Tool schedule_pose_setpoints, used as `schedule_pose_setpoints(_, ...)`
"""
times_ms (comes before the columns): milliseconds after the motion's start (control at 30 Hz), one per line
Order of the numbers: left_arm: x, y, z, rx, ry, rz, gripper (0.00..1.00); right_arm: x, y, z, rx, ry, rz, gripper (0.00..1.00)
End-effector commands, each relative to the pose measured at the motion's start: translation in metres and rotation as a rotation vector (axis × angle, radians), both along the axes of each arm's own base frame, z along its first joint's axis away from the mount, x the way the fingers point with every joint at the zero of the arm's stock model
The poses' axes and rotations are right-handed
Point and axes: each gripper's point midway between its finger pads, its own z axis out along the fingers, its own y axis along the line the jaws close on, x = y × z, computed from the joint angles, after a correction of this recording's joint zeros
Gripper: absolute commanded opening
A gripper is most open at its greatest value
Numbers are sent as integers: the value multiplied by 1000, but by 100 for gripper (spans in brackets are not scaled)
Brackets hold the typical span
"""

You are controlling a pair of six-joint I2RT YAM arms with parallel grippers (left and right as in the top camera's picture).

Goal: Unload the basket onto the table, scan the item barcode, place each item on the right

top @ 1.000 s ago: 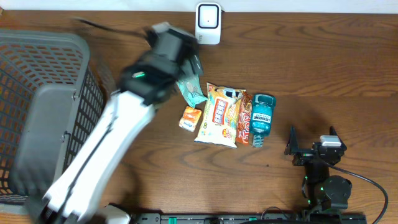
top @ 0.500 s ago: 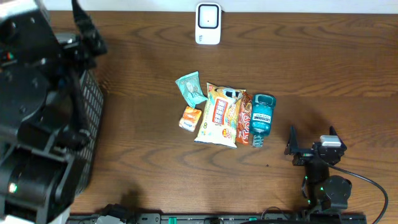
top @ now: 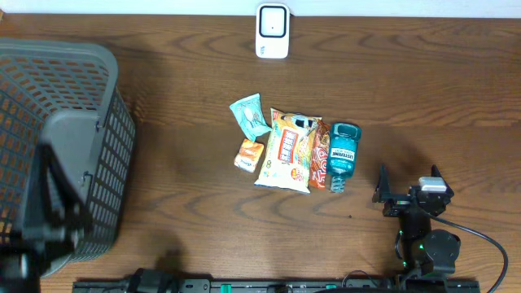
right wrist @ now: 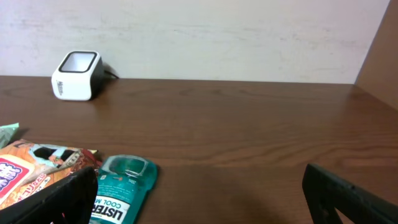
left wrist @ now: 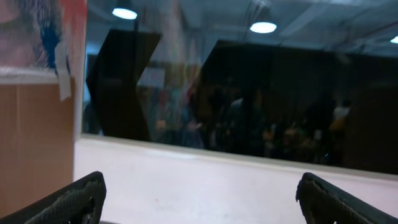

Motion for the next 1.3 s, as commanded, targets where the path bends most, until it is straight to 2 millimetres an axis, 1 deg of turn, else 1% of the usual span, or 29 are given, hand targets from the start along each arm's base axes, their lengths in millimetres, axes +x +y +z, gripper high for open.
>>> schedule_pose_setpoints(0,-5,-15,-21,-15,7,-77,98,0,-2,-1,-12,3,-7,99)
schedule_pose_setpoints(167,-35,-9,-44,-96,-51,-28,98,0,-2,-1,-12,3,-7,99)
schedule_pose_setpoints(233,-49,-14,-45,-109,-93,-76,98,0,-2,-1,-12,3,-7,99)
schedule_pose_setpoints(367,-83,-30,-45,-75,-166,-175,98,0,-2,-1,-12,3,-7,99)
schedule_pose_setpoints(500,-110,-34,-50,-58,-229,-202,98,0,-2,-1,-12,3,-7,99)
schedule_pose_setpoints(633,-122,-34,-59,-55,-260,-203,98,0,-2,-1,-12,3,-7,99)
schedule_pose_setpoints(733,-121,-34,-64,-55,-253,-200,98,0,-2,-1,-12,3,-7,99)
schedule_pose_setpoints(800,-119,-34,-65,-58,-250,-200,98,0,3,-1,15,1,19,99)
schedule_pose_setpoints(867,-120,-34,-63,-57,-257,-200,98,0,12,0,152,-3,60,99)
schedule_pose_setpoints(933,-126,-34,-54,-54,-300,-198,98,-1,24,1,372,5,112,99)
schedule_pose_setpoints(1000,-134,-34,-45,-49,-350,-199,98,-5,47,4,623,47,225,99)
schedule_pose_setpoints(1033,-137,-33,-40,-46,-376,-200,98,-8,59,7,723,74,293,99)
schedule_pose_setpoints(1067,-141,-33,-35,-44,-401,-200,98,-11,68,8,797,102,336,99)
schedule_pose_setpoints(1167,-147,-33,-29,-41,-436,-200,98,-14,76,9,969,152,363,99)
schedule_pose_setpoints(1200,-146,-32,-29,-44,-436,-195,98,-17,82,9,1032,182,388,99)
schedule_pose_setpoints(1233,-145,-32,-30,-45,-427,-194,98,-20,88,11,1053,200,425,99)
schedule_pose_setpoints(1267,-140,-32,-35,-47,-403,-194,98,-23,93,17,1021,191,476,99)
